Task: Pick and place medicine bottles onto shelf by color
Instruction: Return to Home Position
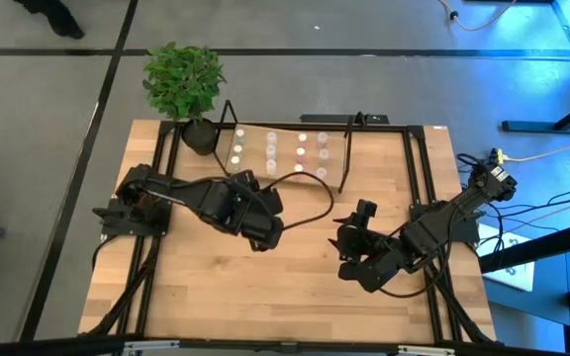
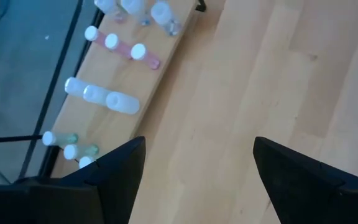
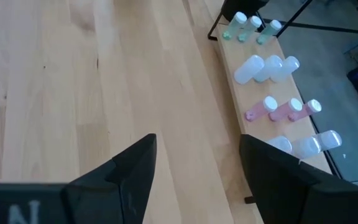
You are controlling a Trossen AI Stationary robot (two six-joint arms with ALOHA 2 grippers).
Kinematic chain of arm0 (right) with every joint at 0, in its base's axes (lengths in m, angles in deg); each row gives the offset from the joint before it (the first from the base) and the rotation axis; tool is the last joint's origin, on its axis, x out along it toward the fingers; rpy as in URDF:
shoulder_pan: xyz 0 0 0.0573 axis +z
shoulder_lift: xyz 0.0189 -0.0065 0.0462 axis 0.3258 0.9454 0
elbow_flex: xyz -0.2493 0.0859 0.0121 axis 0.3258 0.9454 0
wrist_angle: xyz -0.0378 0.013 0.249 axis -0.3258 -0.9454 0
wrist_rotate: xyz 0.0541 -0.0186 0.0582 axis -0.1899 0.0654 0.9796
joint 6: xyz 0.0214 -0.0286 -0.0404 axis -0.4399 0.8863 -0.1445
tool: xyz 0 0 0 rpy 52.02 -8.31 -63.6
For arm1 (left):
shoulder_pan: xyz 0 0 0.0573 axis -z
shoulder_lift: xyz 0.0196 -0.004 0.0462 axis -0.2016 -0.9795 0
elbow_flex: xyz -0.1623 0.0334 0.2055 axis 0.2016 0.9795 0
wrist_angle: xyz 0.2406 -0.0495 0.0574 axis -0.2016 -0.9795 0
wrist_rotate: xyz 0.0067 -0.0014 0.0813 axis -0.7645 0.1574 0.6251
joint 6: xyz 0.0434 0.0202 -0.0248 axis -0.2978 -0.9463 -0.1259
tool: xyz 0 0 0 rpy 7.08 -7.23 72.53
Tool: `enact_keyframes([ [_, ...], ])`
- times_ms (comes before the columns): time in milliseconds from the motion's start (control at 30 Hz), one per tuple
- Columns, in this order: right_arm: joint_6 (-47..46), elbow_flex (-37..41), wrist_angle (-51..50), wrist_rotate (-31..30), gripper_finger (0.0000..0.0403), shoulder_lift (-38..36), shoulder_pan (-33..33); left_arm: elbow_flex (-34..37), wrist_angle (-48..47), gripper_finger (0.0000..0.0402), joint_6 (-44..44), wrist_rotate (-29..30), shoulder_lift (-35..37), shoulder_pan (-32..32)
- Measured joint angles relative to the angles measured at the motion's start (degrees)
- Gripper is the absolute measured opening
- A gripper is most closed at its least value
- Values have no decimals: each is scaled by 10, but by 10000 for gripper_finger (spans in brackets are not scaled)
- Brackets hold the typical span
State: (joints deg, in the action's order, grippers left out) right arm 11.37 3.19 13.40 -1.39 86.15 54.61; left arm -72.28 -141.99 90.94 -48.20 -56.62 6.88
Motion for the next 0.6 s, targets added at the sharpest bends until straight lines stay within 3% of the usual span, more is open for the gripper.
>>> enact_keyframes([
  [200, -11, 7, -14, 20, 230, 0, -21, 39, 2, 293, 20, 21, 18, 12],
  [300, -4, 21, -12, 22, 211, 0, -46, 66, 0, 292, 32, 29, 38, 18],
  [433, 1, 43, -16, 64, 149, 0, -92, 118, 1, 292, 62, 39, 77, 26],
  [600, 47, 40, -19, 113, 30, -4, -120, 192, 1, 292, 77, 40, 130, 42],
])
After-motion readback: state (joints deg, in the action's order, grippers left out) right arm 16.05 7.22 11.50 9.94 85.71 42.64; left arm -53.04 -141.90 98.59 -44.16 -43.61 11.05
